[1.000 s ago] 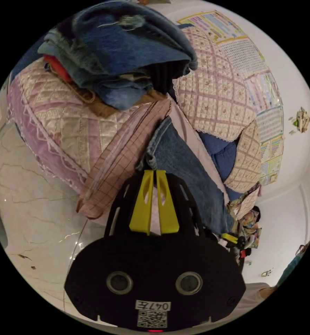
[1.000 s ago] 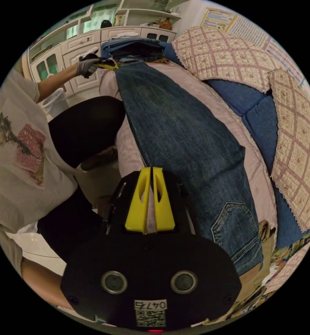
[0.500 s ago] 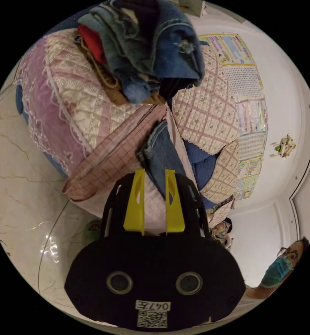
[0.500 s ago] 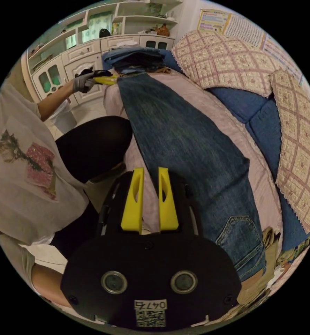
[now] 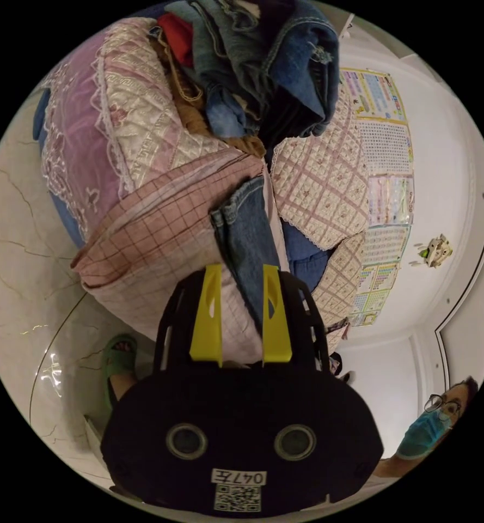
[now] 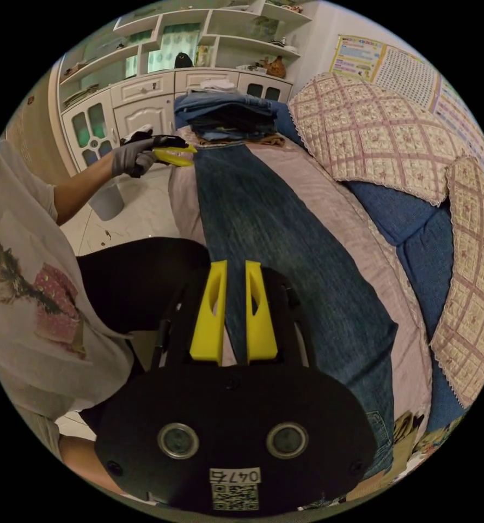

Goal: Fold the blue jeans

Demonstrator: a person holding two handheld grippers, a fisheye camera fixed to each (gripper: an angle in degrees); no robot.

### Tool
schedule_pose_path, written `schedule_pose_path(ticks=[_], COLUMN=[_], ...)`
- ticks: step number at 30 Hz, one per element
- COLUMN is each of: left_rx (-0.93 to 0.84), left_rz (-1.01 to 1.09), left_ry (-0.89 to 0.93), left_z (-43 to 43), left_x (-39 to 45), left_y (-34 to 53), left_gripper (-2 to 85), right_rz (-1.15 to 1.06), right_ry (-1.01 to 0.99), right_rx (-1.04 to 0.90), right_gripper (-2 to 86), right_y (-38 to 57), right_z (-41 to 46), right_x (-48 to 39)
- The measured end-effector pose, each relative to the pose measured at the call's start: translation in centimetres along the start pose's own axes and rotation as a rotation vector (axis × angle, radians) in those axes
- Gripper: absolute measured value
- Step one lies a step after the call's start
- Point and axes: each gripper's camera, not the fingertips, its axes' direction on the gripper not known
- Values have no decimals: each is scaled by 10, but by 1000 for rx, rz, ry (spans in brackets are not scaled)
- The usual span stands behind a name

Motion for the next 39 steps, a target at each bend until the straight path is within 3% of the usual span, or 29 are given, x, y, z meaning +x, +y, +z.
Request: schedule_pose_path(ticks=[9,15,24,27,32,39], left_rx=[9,54,78,72,61,67], left_rz=[19,80,247,277,306,404], left_ry=[20,37,27,35,43,78], left_z=[-19,-45,-85,-99,-116,-141], left_x=[25,57,138,166,212,307], left_y=[-39,-57,-82,-91,-107,-122], left_gripper=[88,42,-2,-4,-4,-6], right_rz=[154,140,312,328,168,135], right_ry=[-31,19,101,115,89,146], right_rx=[79,-39,-201,-173,-119,-133], right_gripper=[-11,-12,-12,-12,-13,-12], right_y=[-46,-114,-165,-161,-129,-104], right_z=[26,75,182,171,123,129], right_x=[16,37,84,77,7,-24])
